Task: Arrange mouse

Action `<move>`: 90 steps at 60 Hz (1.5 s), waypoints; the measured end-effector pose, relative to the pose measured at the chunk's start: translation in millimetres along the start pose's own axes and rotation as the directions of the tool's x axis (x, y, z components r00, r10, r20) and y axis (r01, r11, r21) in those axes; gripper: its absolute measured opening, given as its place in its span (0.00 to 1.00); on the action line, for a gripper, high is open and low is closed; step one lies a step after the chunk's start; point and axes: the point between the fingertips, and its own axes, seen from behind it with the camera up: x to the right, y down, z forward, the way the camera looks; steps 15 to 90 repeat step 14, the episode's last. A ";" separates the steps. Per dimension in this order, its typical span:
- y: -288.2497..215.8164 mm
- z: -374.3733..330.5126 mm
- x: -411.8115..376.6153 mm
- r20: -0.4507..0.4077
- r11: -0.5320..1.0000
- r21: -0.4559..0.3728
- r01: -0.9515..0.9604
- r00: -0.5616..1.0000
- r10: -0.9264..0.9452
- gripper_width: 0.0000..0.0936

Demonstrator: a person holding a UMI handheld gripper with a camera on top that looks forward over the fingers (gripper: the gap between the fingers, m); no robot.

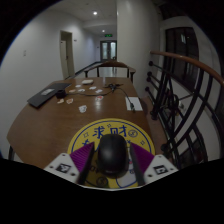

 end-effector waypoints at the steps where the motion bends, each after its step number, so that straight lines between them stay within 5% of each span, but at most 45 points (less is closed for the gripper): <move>1: 0.0 -5.6 0.4 0.001 1.000 0.003 -0.003 1.000 0.003 0.81; 3: -1.4 -16.7 2.3 0.005 1.000 0.021 -0.002 1.000 0.002 0.93; 14: 14.4 -91.3 11.9 0.089 0.997 0.071 -0.029 0.996 0.023 0.91; 90: 14.4 -91.3 11.9 0.089 0.997 0.071 -0.029 0.996 0.023 0.91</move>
